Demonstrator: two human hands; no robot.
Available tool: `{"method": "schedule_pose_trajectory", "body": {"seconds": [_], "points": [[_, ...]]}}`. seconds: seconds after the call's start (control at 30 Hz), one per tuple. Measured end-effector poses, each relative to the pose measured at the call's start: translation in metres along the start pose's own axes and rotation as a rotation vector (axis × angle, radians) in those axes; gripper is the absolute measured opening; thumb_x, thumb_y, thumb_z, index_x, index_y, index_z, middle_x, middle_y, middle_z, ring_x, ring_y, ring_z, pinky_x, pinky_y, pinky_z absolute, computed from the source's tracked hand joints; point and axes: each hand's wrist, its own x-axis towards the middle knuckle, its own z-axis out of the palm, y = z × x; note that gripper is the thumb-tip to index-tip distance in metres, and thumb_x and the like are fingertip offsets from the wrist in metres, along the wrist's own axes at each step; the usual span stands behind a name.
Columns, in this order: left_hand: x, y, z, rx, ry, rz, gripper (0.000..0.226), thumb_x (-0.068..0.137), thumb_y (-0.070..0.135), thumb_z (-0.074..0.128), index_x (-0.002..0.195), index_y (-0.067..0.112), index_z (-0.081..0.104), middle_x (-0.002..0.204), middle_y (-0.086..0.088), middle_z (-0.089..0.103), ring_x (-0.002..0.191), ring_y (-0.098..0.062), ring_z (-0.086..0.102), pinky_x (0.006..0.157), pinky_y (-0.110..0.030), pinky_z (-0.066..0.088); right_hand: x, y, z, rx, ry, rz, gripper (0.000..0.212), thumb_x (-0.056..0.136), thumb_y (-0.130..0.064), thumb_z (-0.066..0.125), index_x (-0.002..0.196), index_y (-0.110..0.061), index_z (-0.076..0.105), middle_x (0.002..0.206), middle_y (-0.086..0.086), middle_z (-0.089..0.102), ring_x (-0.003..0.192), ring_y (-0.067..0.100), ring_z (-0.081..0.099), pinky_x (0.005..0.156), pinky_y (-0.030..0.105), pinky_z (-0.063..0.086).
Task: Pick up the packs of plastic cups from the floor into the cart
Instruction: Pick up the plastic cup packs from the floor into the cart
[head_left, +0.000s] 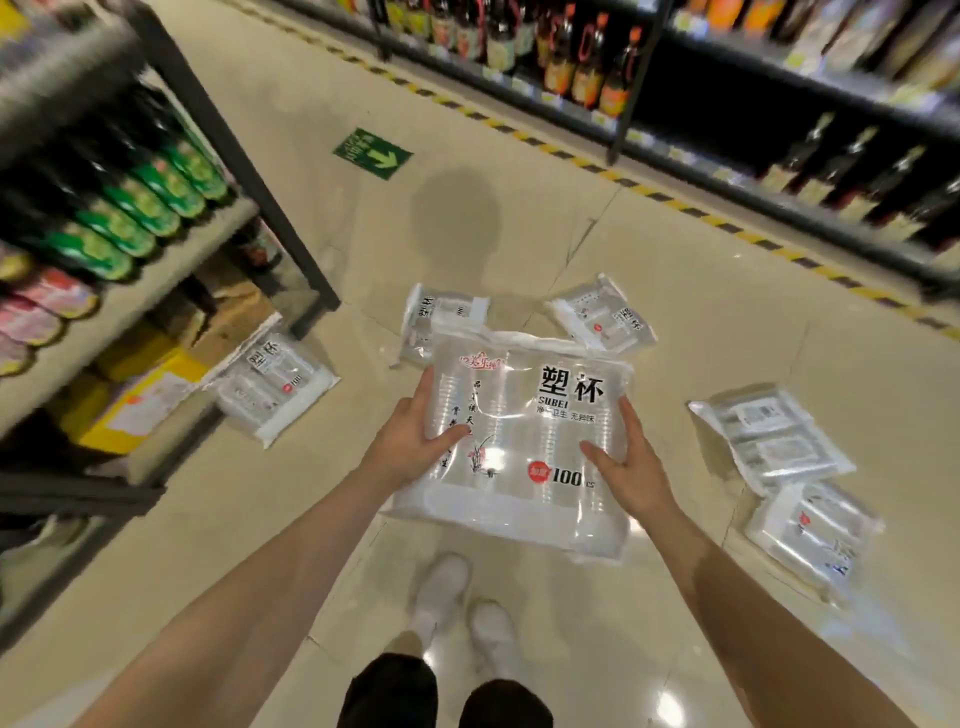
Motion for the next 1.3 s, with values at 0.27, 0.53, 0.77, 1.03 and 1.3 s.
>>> {"method": "schedule_pose_trajectory", "body": {"seconds": [0.27,0.53,0.77,1.03,1.3], "points": [[-0.129,-0.056,-0.086,-0.122,0.360,-0.202,0.097,0.076,0.074,0.052,0.148,0.045,-0.007,0.146,-0.013,0.037,0.133,-0.030,0.039,0.100,-0.033,0.034,-0.011,-0.116,0.068,-0.156,-0.309,-0.343,0.081,0.087,-0.046,0.062,0.149,-0.040,0.011,0.154,-0.002,0.029,0.140,0.022,0.032,0.109,0.038,0.030],[-0.304,-0.132,-0.130,-0.253,0.775,-0.515,0.092,0.077,0.071,0.055,0.143,0.055,-0.006,0.141,-0.009,0.045,0.128,-0.031,0.046,0.098,-0.036,0.039,-0.092,-0.223,0.203,-0.170,-0.732,-0.680,0.076,0.089,-0.040,0.061,0.150,-0.034,0.017,0.152,-0.014,0.027,0.138,0.003,0.023,0.108,0.025,0.021],[-0.472,-0.182,-0.129,-0.398,1.100,-0.601,0.089,0.085,0.051,0.062,0.149,0.044,0.001,0.142,-0.004,0.045,0.131,-0.024,0.044,0.096,-0.022,0.034,-0.227,-0.270,0.320,-0.246,-0.949,-0.906,0.065,0.096,-0.038,0.049,0.151,-0.031,0.015,0.141,-0.027,0.014,0.138,-0.001,0.013,0.107,0.020,0.012],[-0.661,-0.261,-0.117,-0.403,1.255,-0.754,0.092,0.080,0.062,0.059,0.151,0.034,0.008,0.155,0.001,0.029,0.142,-0.020,0.028,0.110,-0.029,0.025,-0.425,-0.276,0.425,-0.304,-1.112,-1.034,0.064,0.095,-0.038,0.053,0.149,-0.033,0.020,0.151,-0.014,0.029,0.141,0.012,0.026,0.108,0.029,0.025],[-0.833,-0.324,-0.113,-0.412,1.400,-0.911,0.087,0.085,0.053,0.058,0.152,0.033,0.006,0.154,-0.004,0.029,0.141,-0.024,0.030,0.110,-0.031,0.027,-0.607,-0.282,0.523,-0.407,-1.260,-1.202,0.065,0.096,-0.040,0.050,0.150,-0.028,0.017,0.154,-0.005,0.029,0.140,0.020,0.031,0.108,0.035,0.028]]}}
